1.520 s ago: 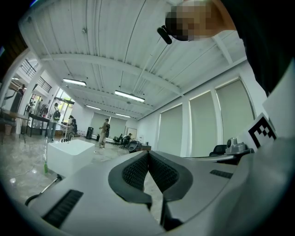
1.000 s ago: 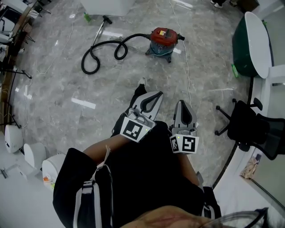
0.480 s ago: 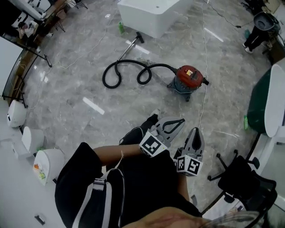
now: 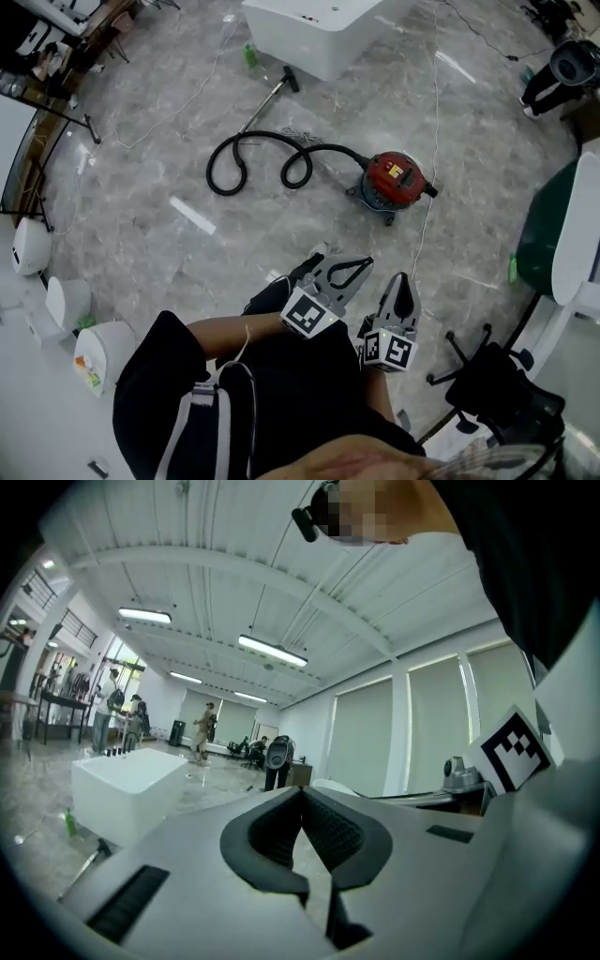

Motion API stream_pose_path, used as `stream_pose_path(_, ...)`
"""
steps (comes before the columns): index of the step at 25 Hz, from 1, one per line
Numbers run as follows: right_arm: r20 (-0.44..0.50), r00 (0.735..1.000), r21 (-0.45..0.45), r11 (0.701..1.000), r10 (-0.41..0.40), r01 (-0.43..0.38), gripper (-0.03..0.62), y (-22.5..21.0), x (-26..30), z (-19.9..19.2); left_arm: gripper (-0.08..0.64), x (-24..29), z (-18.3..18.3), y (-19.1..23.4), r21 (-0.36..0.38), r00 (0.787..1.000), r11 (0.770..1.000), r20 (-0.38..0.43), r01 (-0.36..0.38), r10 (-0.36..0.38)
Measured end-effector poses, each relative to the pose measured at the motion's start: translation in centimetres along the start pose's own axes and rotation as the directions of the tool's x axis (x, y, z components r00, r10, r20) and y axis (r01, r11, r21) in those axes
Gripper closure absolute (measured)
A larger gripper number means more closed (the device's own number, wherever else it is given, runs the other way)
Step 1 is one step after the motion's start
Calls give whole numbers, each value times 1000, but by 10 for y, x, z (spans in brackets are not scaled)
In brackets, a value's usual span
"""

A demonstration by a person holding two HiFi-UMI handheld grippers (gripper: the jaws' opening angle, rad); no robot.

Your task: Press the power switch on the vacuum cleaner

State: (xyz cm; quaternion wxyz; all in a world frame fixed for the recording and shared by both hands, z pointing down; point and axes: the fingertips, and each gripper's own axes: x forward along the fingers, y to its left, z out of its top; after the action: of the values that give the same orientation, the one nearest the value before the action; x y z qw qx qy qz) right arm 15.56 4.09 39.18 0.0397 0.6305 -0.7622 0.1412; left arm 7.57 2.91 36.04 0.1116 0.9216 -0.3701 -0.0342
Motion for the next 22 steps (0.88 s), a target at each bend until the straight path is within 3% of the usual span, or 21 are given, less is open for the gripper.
stream_pose_path(5, -4, 1000, -41, 999, 2, -2, 575, -1, 58, 16, 541, 30, -7, 46, -55, 999, 998, -29, -19, 18)
stream_pose_path(9, -13, 1000, -3, 1000, -11, 11, 575, -9, 84, 14, 541, 50, -17, 72, -24, 998, 999, -62, -34, 32)
stream_pose_path(22, -51, 997, -21, 998, 53, -54, 575, -33, 118, 14, 541, 92, -4, 73, 33, 995, 997, -72, -67, 69)
